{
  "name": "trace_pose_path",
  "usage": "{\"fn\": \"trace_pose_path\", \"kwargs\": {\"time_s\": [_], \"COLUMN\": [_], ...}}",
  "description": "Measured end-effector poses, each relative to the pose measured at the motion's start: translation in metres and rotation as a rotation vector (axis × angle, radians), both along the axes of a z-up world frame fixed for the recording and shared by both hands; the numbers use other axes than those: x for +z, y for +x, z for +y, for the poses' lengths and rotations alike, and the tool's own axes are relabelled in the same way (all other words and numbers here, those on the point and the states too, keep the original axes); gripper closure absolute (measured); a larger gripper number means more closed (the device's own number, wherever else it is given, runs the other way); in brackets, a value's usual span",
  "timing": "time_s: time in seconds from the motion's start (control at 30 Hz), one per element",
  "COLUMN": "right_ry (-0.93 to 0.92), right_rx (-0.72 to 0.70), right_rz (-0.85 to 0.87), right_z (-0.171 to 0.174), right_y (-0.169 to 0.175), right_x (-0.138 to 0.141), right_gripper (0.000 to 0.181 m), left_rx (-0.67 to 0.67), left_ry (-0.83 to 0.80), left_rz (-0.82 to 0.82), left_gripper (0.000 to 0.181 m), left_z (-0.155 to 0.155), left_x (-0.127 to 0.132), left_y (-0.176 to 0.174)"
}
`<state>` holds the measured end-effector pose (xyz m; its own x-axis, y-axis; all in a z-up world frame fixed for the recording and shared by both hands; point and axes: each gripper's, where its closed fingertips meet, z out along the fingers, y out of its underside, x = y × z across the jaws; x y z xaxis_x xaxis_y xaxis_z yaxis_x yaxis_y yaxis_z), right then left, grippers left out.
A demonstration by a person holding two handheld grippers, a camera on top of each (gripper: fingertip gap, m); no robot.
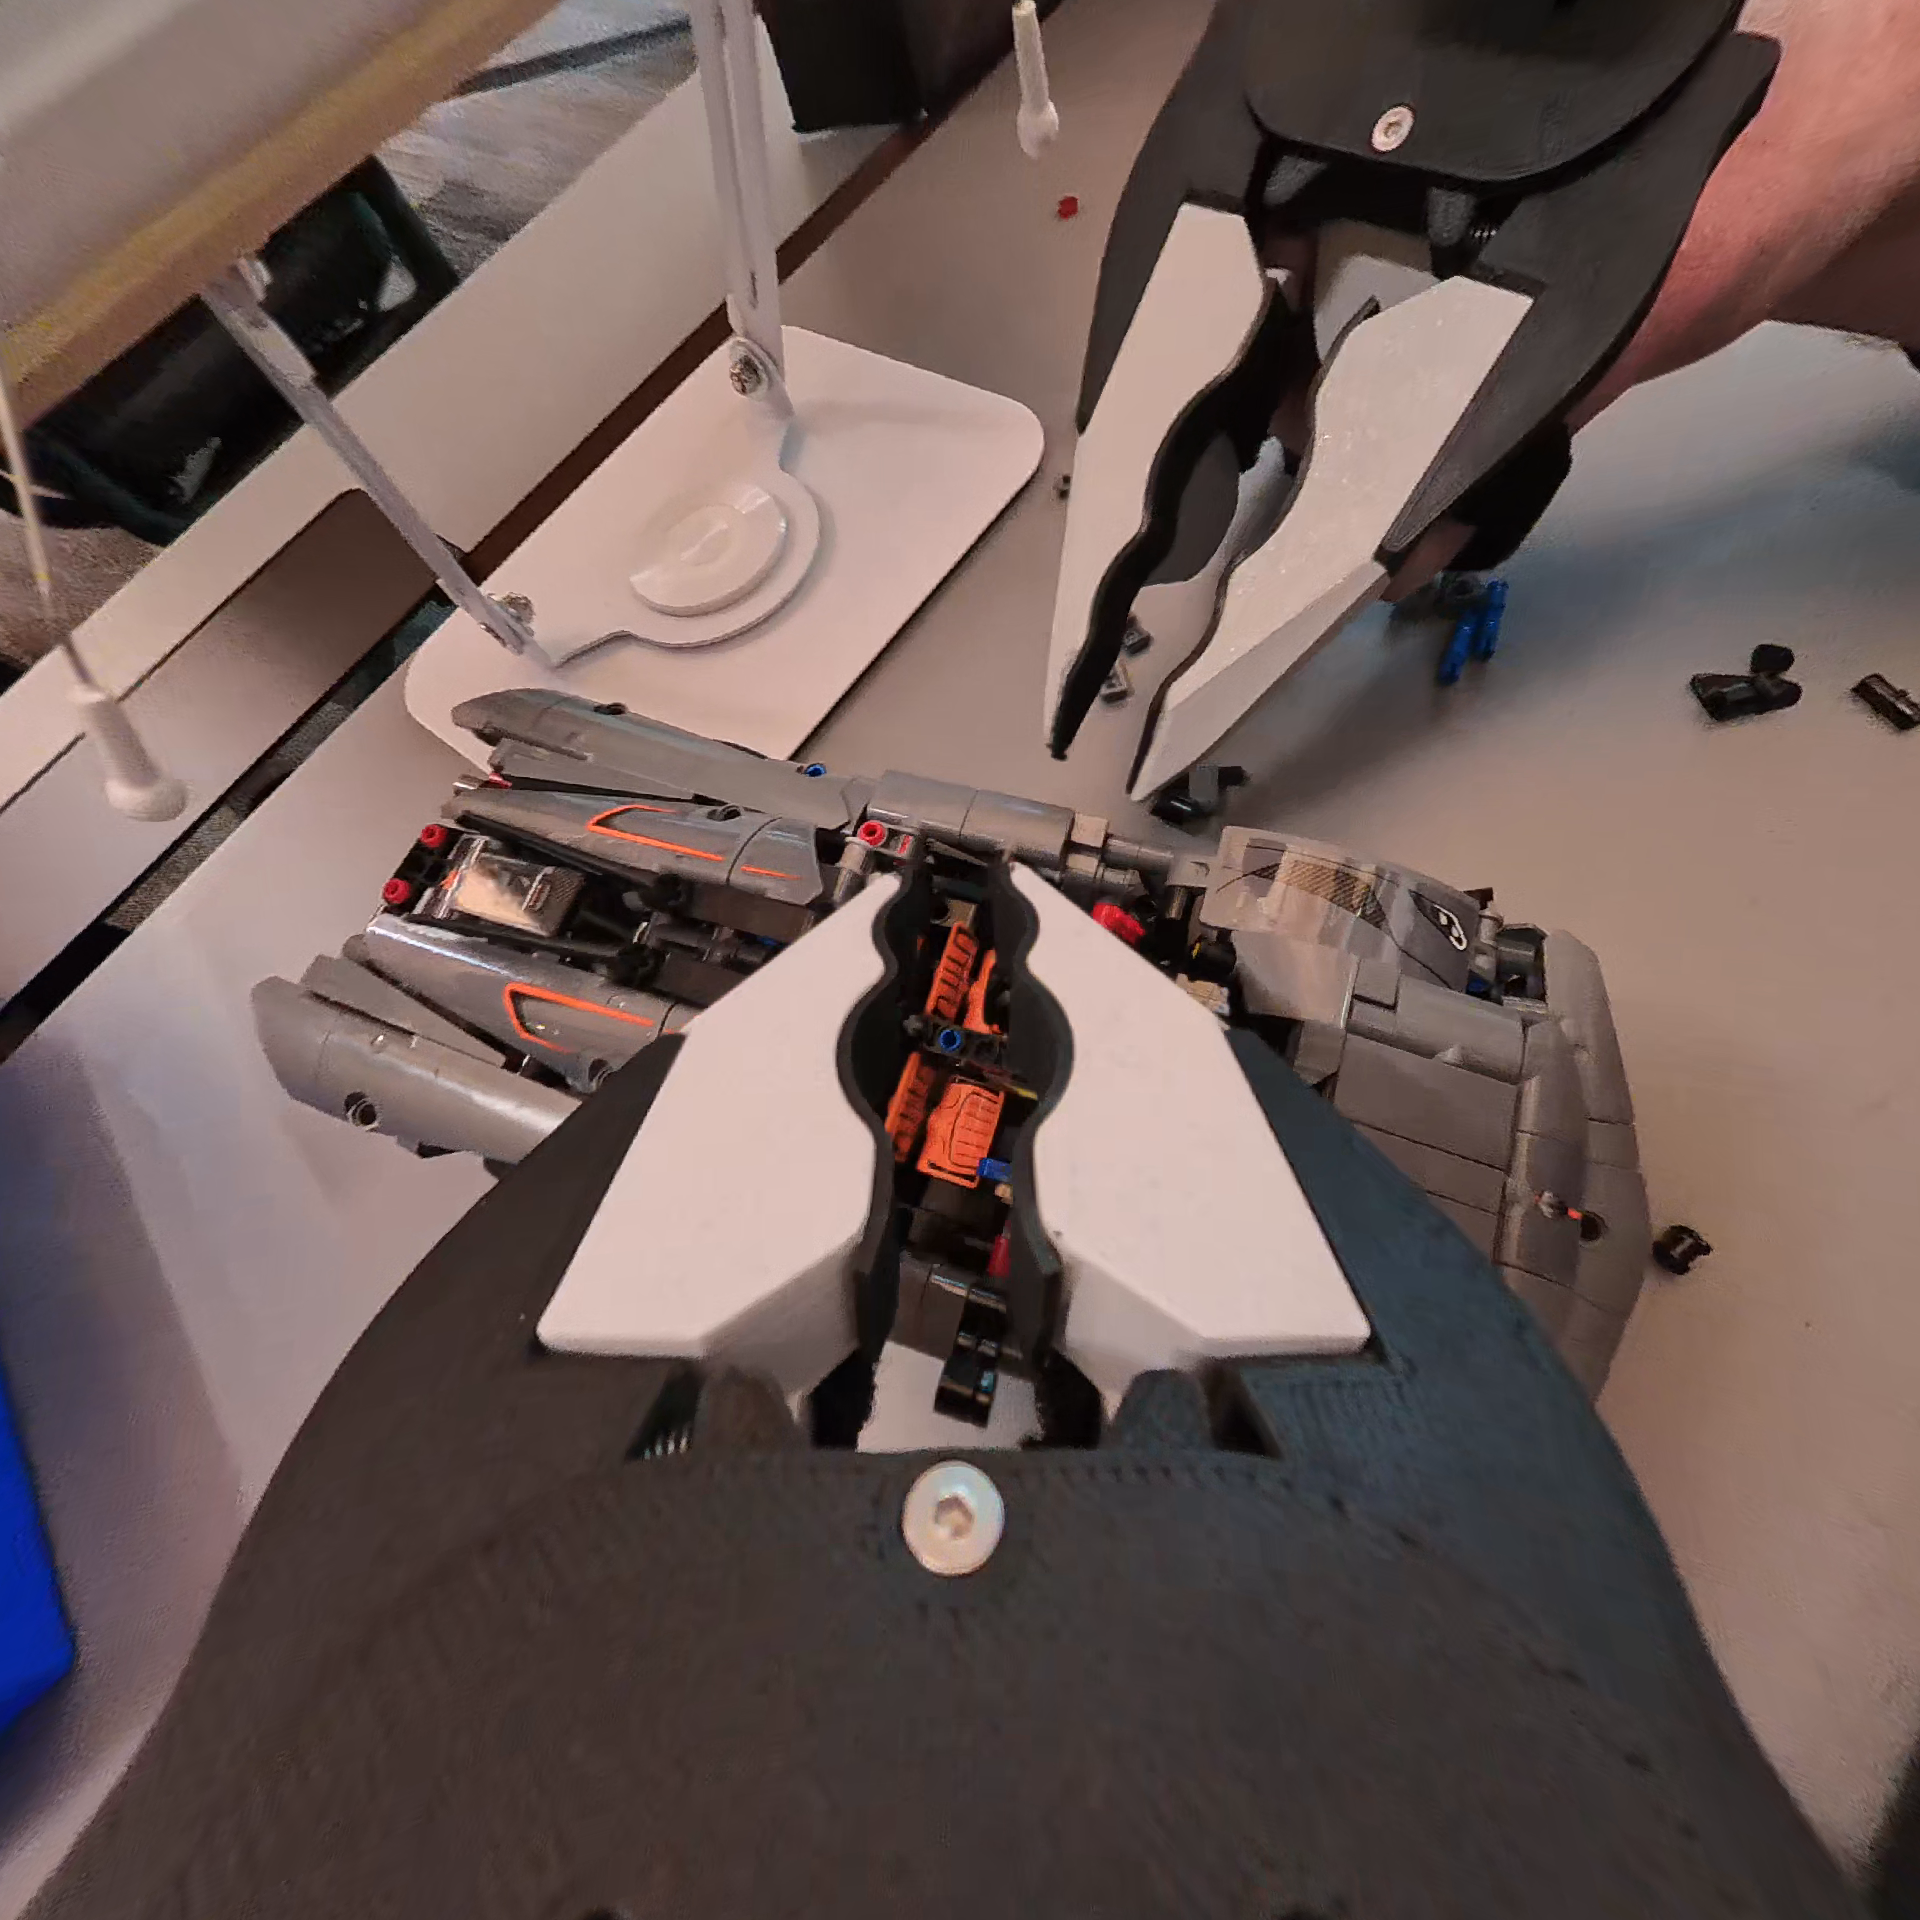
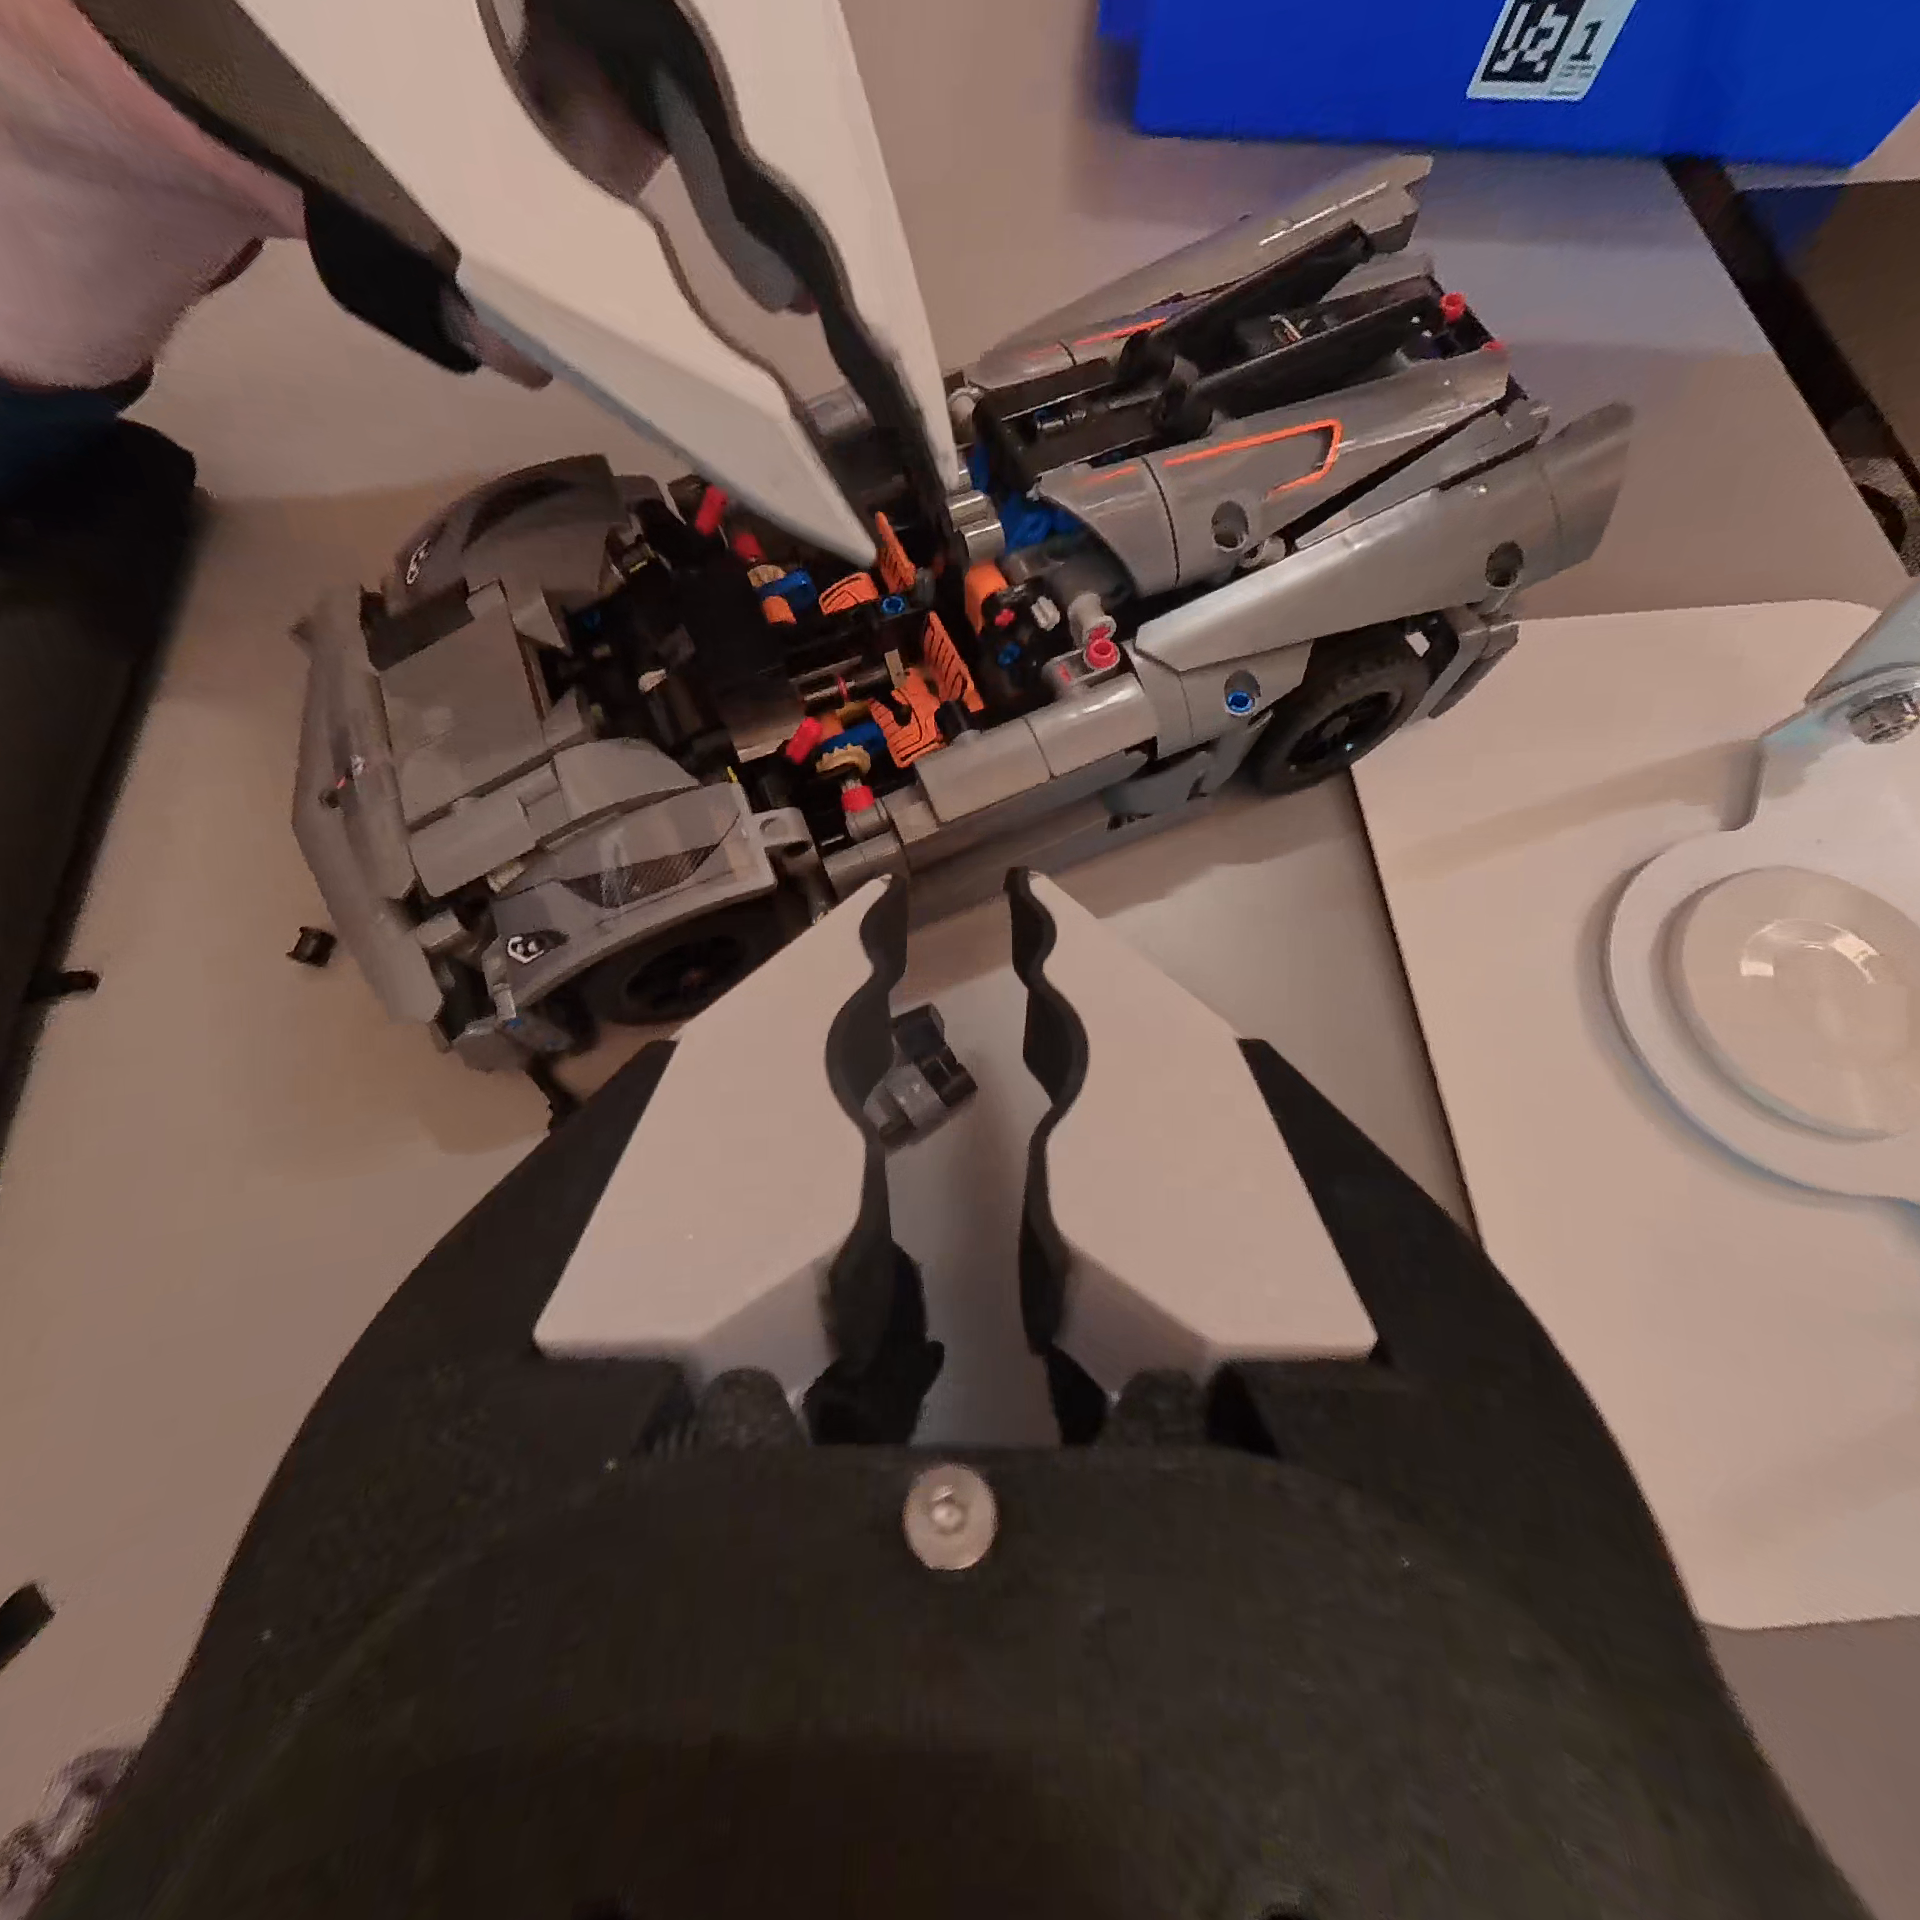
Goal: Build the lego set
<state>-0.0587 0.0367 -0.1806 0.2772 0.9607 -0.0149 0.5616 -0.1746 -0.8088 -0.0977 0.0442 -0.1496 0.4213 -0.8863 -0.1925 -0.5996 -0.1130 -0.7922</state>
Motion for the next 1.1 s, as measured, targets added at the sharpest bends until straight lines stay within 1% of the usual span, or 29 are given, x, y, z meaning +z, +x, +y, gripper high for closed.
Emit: {"fn": "trace_pose_path", "kwargs": {"time_s": [0.3,0.5,0.6,0.73,1.1], "right_ry": [-0.021,-0.035,-0.05,-0.058,-0.075], "right_rx": [-0.014,-0.019,-0.042,-0.05,-0.041], "right_rz": [0.025,0.026,0.028,0.04,0.065], "right_z": [0.002,0.002,0.005,0.006,0.005], "right_y": [-0.009,-0.014,-0.015,-0.017,-0.017], "right_x": [-0.002,-0.003,-0.005,-0.004,-0.001], "right_gripper": [0.161,0.158,0.154,0.153,0.157], "left_rx": [-0.031,-0.026,-0.028,-0.022,-0.022], "left_ry": [-0.027,-0.053,-0.066,-0.076,-0.135], "left_rz": [0.053,0.11,0.098,0.094,0.064], "left_gripper": [0.167,0.165,0.164,0.162,0.162], "left_z": [-0.004,-0.003,-0.004,-0.002,-0.003], "left_x": [-0.014,-0.028,-0.028,-0.03,-0.031], "left_y": [0.014,0.017,0.018,0.018,0.021]}}
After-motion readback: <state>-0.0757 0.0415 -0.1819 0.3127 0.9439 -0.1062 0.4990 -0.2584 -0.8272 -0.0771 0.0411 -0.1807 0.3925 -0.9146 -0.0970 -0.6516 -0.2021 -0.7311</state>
